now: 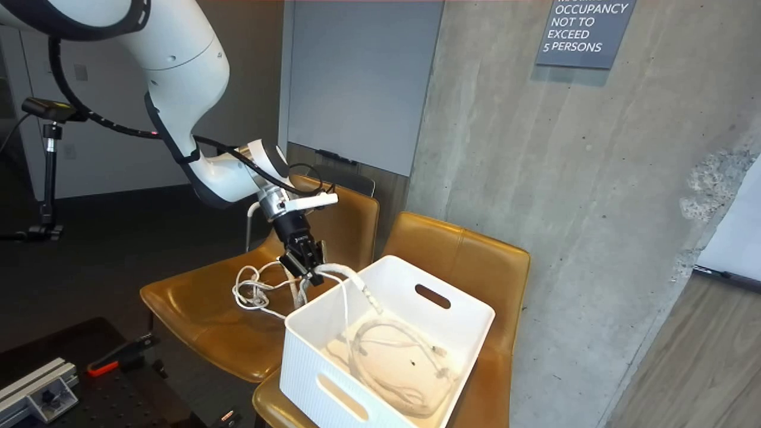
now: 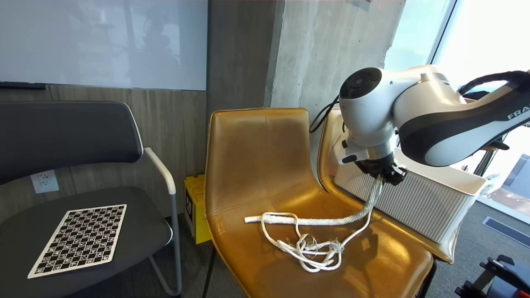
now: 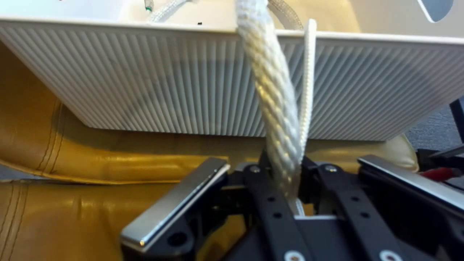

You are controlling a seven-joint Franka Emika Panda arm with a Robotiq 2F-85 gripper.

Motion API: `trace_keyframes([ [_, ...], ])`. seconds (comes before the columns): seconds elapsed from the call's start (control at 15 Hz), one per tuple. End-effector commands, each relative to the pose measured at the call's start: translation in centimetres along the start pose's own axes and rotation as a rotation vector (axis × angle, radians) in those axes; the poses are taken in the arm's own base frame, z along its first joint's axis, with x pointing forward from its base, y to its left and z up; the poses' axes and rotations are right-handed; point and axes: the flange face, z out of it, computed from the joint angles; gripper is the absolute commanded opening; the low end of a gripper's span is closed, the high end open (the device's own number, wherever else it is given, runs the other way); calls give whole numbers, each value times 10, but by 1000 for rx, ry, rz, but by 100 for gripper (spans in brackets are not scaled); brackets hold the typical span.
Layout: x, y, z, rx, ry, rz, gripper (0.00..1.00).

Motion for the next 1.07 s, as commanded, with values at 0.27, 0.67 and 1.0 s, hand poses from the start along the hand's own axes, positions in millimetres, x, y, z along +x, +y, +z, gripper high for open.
trace_keyframes([
  [0.27, 49, -23, -130, 7, 206, 33, 2],
  [0.67, 99, -26, -230, -12, 370, 37, 2],
  [1.0, 136, -10, -276, -35, 448, 60, 2],
])
